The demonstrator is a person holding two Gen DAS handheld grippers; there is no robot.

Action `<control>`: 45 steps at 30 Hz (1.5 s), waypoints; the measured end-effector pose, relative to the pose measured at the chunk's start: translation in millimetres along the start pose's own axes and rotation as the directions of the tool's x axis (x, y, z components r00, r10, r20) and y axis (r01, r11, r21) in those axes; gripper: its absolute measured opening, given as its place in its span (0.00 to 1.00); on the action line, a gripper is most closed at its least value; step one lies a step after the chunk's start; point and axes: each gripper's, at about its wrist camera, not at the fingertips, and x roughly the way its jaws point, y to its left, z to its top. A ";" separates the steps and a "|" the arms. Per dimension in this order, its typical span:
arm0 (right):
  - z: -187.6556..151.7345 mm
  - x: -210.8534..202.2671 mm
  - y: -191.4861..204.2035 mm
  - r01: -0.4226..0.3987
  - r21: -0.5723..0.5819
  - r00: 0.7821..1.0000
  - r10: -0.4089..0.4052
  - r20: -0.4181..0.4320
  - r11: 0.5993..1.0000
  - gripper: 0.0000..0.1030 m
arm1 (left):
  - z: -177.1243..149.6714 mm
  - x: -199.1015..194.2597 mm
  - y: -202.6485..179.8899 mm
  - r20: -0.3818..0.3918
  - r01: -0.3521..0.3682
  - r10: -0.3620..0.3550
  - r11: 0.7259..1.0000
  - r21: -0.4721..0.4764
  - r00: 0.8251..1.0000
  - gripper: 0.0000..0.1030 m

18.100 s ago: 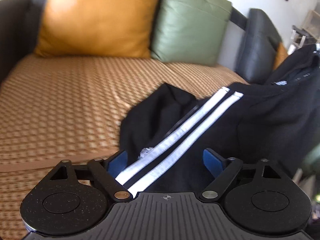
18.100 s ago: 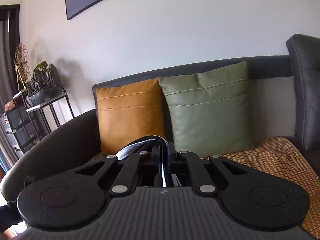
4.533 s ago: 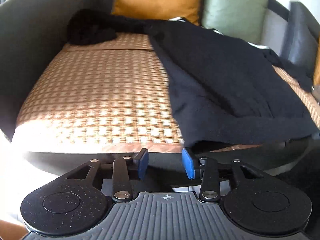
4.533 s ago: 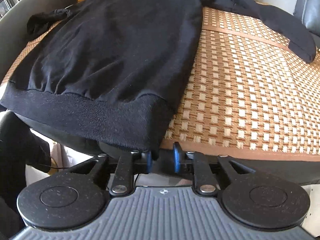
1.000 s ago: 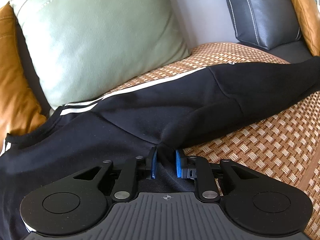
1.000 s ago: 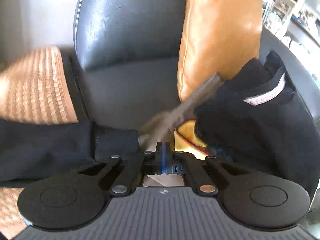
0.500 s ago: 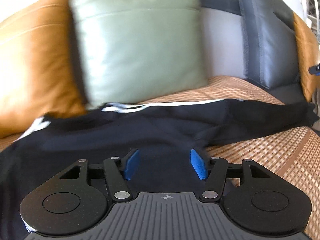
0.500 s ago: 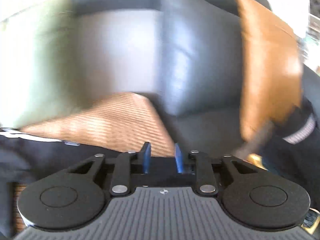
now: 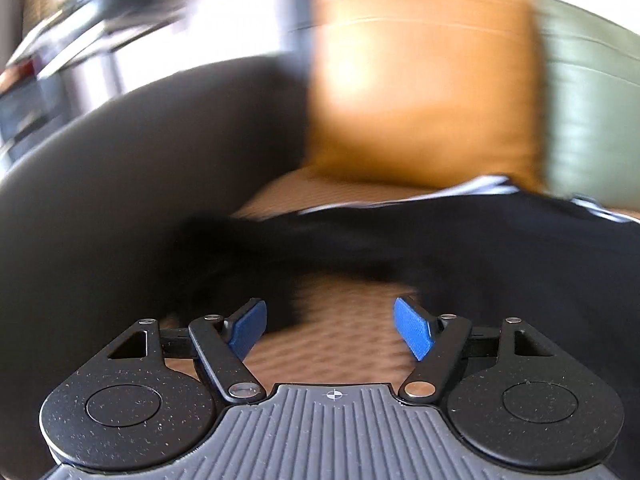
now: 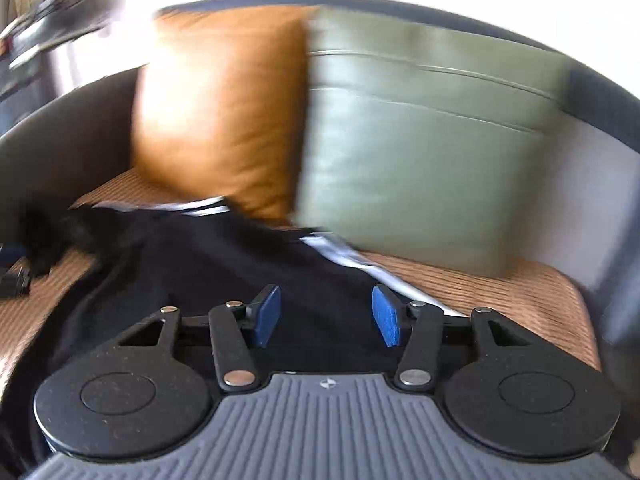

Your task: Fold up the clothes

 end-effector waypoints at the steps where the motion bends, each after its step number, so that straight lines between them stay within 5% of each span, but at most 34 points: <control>1: 5.9 5.8 22.3 -0.023 -0.034 1.000 0.023 -0.010 0.999 0.55 | -2.0 7.0 24.7 -0.018 -0.036 0.035 0.998 -0.054 0.999 0.80; 6: 33.3 34.1 132.6 -0.138 -0.197 0.989 0.126 -0.072 0.971 0.55 | -7.3 41.7 108.6 -0.100 -0.118 0.091 0.943 -0.310 0.991 0.80; 11: 36.8 61.3 207.8 -0.233 -0.293 0.971 0.206 -0.122 0.927 0.57 | -4.1 78.0 138.7 -0.149 -0.109 0.051 0.905 -0.412 0.987 0.83; 18: 40.6 84.5 254.7 -0.277 -0.281 0.958 0.244 -0.147 0.919 0.57 | -1.6 125.4 146.8 -0.220 -0.106 -0.003 0.870 -0.482 0.976 0.84; 21: 41.6 84.6 259.1 -0.283 -0.274 0.957 0.251 -0.148 0.919 0.57 | 13.4 124.7 135.7 -0.197 -0.113 0.044 0.927 -0.357 0.979 0.29; 22: 42.5 84.0 258.6 -0.284 -0.280 0.957 0.252 -0.146 0.917 0.57 | 20.9 118.4 131.9 -0.175 -0.150 0.102 0.946 -0.287 0.979 0.01; 24: 44.1 82.4 257.4 -0.285 -0.285 0.957 0.254 -0.140 0.915 0.57 | 42.8 101.2 116.5 -0.080 -0.233 0.226 0.968 -0.090 0.971 0.02; 25: 44.8 81.7 256.5 -0.283 -0.285 0.958 0.254 -0.137 0.916 0.57 | 52.3 91.8 108.3 -0.017 -0.288 0.288 0.958 0.014 0.958 0.02; 28: 46.5 81.8 252.5 -0.272 -0.275 0.961 0.244 -0.132 0.922 0.57 | 75.1 64.9 82.0 0.179 -0.453 0.417 0.842 0.294 0.891 0.03; 31: 45.8 84.0 247.3 -0.269 -0.243 0.961 0.243 -0.132 0.932 0.57 | 59.7 61.6 62.4 0.291 -0.540 0.459 0.644 0.542 0.839 0.17; 32: 45.2 84.9 245.6 -0.273 -0.230 0.960 0.247 -0.135 0.934 0.58 | 47.4 69.1 53.9 0.292 -0.536 0.465 0.573 0.620 0.836 0.24; 33: 44.6 86.1 244.5 -0.275 -0.217 0.958 0.249 -0.140 0.937 0.58 | 30.7 78.0 49.1 0.270 -0.510 0.467 0.526 0.681 0.842 0.45; 34: 44.0 87.6 244.1 -0.277 -0.205 0.957 0.250 -0.147 0.939 0.58 | 22.2 87.2 47.5 0.233 -0.472 0.460 0.515 0.716 0.857 0.48; 37: 42.5 91.0 243.3 -0.281 -0.173 0.953 0.254 -0.165 0.944 0.58 | -8.7 103.2 44.1 0.080 -0.333 0.417 0.581 0.743 0.905 0.47; 39: 45.9 90.0 247.5 -0.285 -0.177 0.953 0.258 -0.159 0.942 0.58 | -14.7 91.5 50.7 0.021 -0.298 0.384 0.680 0.670 0.923 0.56; 40: 48.4 89.8 250.4 -0.287 -0.182 0.953 0.261 -0.156 0.940 0.58 | -10.7 81.6 59.4 -0.014 -0.276 0.350 0.762 0.586 0.937 0.67; 42: 53.3 89.2 256.2 -0.290 -0.193 0.953 0.265 -0.148 0.937 0.58 | -0.5 58.7 79.2 -0.081 -0.215 0.258 0.913 0.346 0.963 0.70; 43: 55.8 89.0 259.1 -0.292 -0.198 0.953 0.267 -0.144 0.936 0.59 | -0.8 44.8 88.6 -0.116 -0.154 0.179 0.968 0.198 0.977 0.70; 45: 60.8 88.5 264.8 -0.295 -0.209 0.953 0.271 -0.137 0.932 0.59 | -3.4 21.3 103.3 -0.150 0.003 -0.018 0.995 -0.096 0.988 0.69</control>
